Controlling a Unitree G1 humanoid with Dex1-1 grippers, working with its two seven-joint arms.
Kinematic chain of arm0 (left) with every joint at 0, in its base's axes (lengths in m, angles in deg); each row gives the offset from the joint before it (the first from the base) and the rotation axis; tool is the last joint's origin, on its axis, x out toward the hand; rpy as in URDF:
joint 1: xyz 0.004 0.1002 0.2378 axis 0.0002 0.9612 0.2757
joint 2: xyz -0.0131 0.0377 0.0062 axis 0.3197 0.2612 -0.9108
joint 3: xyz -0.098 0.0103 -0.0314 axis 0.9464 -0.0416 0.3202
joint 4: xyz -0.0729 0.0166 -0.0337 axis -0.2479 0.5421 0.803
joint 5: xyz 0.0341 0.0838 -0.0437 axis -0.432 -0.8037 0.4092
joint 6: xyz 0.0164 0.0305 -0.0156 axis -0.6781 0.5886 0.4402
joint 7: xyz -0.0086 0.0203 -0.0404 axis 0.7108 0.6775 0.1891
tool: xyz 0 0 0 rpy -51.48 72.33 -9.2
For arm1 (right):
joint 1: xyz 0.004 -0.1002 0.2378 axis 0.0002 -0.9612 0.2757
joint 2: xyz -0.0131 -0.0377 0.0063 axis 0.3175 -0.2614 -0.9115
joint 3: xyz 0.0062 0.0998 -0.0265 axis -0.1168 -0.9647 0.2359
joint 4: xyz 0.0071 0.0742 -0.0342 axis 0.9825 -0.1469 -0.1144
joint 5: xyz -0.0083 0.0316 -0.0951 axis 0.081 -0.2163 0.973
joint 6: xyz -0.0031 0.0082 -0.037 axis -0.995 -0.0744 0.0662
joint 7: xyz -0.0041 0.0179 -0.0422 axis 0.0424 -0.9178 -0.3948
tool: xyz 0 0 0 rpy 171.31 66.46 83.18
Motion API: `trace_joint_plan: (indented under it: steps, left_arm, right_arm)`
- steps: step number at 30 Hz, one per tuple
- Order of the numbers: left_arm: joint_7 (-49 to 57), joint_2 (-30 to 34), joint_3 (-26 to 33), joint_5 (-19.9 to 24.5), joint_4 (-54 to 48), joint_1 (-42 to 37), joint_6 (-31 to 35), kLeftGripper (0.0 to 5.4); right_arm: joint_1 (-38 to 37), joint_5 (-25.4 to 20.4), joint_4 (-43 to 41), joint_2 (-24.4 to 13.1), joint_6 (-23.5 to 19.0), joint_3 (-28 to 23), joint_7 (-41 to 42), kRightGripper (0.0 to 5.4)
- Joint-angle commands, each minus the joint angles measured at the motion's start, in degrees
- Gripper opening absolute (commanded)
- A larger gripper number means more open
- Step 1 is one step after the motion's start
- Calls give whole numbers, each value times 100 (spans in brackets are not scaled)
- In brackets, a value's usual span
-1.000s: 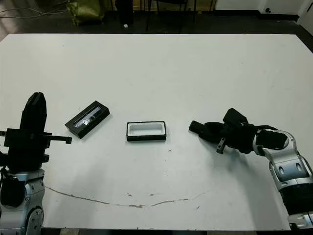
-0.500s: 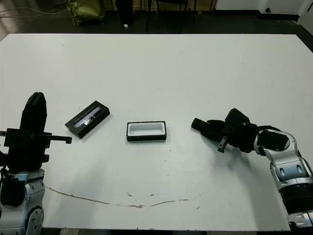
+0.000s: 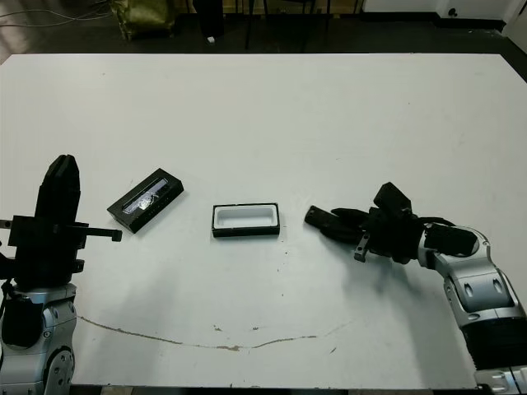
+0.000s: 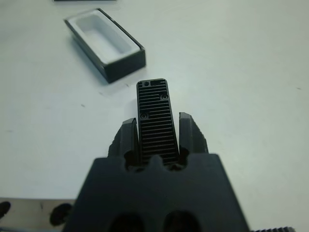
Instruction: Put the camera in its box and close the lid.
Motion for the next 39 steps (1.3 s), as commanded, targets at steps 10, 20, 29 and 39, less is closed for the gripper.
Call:
trace_joint_plan:
  steps: [10, 20, 29, 39]
  left_arm:
    - [-24, 6, -6, 41, 129, 67, -61, 0]
    - [9, -15, -22, -18, 166, 64, -131, 0]
    - [23, 2, -32, -24, 140, 107, -131, 0]
    - [26, -20, -56, -62, 171, 134, -236, 0]
  right_arm:
    - [383, -124, 67, 137, -160, 155, 535, 51]
    - [896, -175, 583, 315, -121, 168, 954, 51]
    - [1777, 46, 1339, 430, 214, 262, 1304, 51]
    - [2573, 309, 1634, 589, 206, 530, 1573, 51]
